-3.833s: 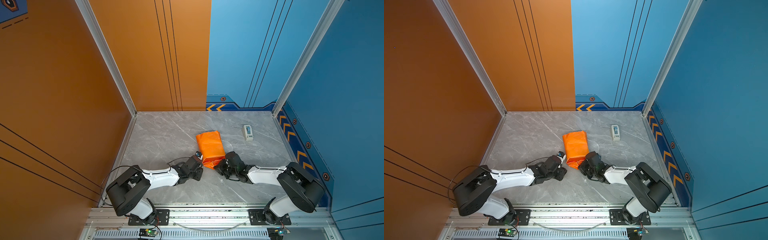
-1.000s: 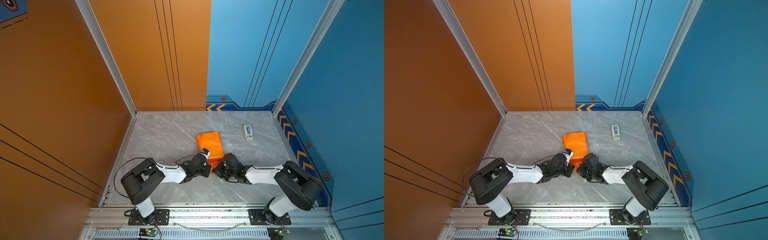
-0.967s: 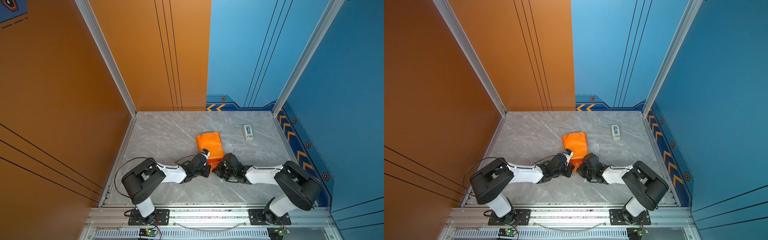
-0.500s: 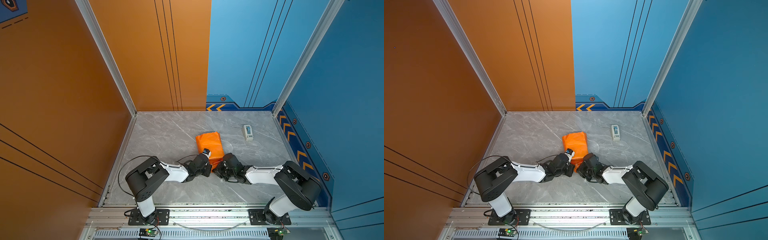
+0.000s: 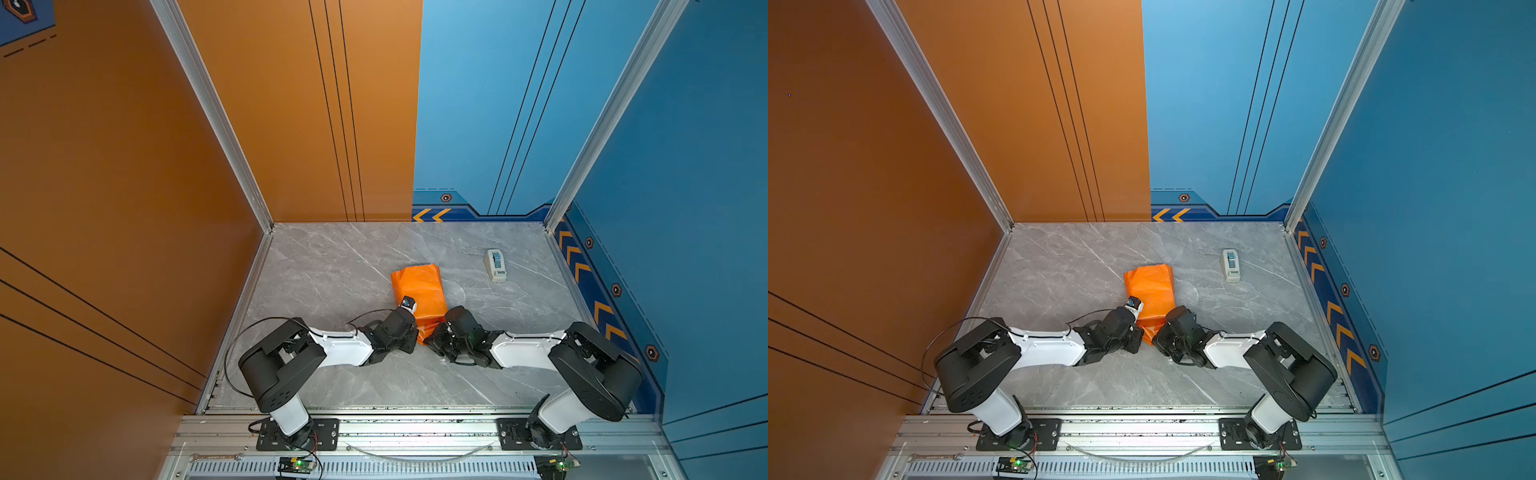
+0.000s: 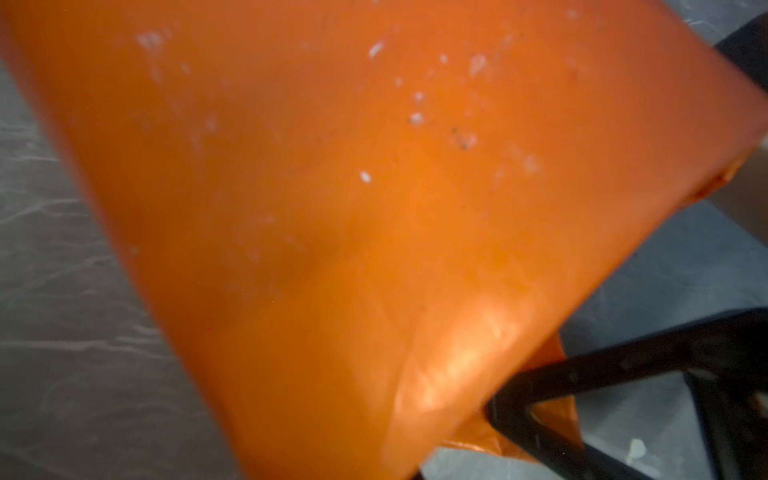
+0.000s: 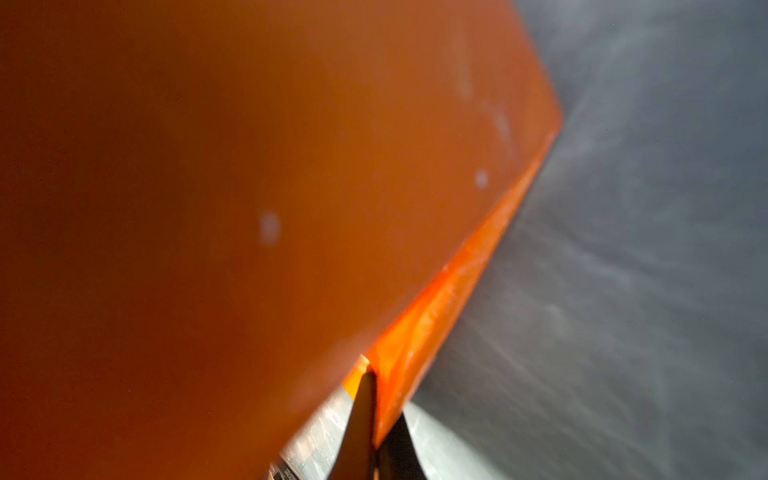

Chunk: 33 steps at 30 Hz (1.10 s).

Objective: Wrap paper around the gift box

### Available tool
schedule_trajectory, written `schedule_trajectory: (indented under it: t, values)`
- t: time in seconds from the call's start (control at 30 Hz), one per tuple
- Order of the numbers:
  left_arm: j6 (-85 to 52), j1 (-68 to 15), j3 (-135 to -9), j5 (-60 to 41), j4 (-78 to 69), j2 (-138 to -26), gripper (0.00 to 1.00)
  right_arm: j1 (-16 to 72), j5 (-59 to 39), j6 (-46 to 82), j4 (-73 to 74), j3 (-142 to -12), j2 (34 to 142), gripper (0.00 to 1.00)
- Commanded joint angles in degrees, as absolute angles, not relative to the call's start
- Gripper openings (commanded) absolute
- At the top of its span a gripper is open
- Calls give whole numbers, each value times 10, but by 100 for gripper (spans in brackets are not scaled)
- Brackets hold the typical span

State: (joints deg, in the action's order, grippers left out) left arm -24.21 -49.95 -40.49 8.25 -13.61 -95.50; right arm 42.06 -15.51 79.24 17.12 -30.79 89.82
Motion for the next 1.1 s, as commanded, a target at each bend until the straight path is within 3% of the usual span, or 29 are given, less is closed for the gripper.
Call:
schedule_trajectory:
  t: [0.0, 0.27, 0.6, 0.83, 1.07]
  values:
    - [-229, -497, -413, 125, -99, -983, 4, 424, -165, 780, 158, -316, 901, 0]
    - [-217, -498, -428, 124, -96, -989, 5, 425, -167, 779, 160, -319, 903, 0]
    - [-184, -495, -457, 43, -50, -860, 33, 418, -173, 772, 154, -322, 903, 0]
    - [-149, -458, -530, -19, 7, -840, 28, 416, -177, 765, 147, -331, 901, 0]
    - [-97, -393, -633, -69, 59, -924, 20, 414, -177, 761, 143, -334, 895, 0]
